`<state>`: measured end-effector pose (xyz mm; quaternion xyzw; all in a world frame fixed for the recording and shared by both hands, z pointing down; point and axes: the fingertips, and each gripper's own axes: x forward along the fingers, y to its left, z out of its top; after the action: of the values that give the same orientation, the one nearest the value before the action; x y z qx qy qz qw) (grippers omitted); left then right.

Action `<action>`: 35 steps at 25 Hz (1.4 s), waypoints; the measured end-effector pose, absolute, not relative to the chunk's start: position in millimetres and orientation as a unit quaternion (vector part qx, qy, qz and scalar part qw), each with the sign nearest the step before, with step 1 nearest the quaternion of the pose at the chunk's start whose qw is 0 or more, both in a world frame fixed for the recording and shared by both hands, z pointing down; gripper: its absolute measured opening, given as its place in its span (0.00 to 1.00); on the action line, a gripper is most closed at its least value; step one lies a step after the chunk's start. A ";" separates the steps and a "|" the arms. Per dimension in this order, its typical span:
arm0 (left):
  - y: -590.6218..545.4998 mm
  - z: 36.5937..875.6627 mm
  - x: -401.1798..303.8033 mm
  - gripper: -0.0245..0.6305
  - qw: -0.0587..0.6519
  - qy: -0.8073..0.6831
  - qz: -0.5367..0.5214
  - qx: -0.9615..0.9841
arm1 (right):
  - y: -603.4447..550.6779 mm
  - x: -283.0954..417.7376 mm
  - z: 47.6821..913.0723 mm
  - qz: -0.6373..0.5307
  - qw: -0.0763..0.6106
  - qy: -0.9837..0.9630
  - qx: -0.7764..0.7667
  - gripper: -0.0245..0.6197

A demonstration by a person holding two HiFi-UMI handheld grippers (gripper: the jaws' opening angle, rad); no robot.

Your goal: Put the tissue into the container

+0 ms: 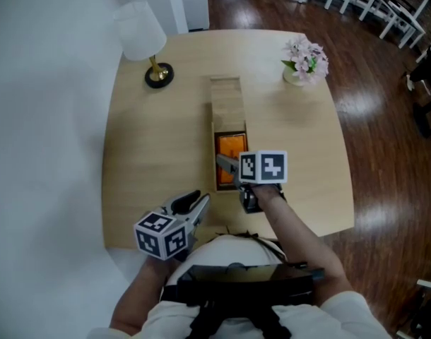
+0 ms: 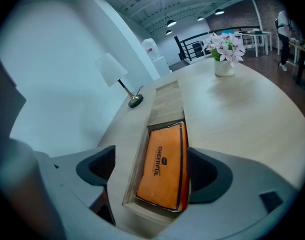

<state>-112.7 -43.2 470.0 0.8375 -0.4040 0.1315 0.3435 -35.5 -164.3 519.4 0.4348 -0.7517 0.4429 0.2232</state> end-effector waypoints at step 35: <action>-22.1 444.6 -90.1 0.04 0.321 -0.329 0.116 0.880 | -86.7 49.1 460.1 0.409 0.117 -0.789 0.443 0.11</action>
<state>-90.1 -22.1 444.6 0.8803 -0.3289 0.1161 0.3215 49.1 -86.7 460.1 0.4430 -0.7892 0.4088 0.1172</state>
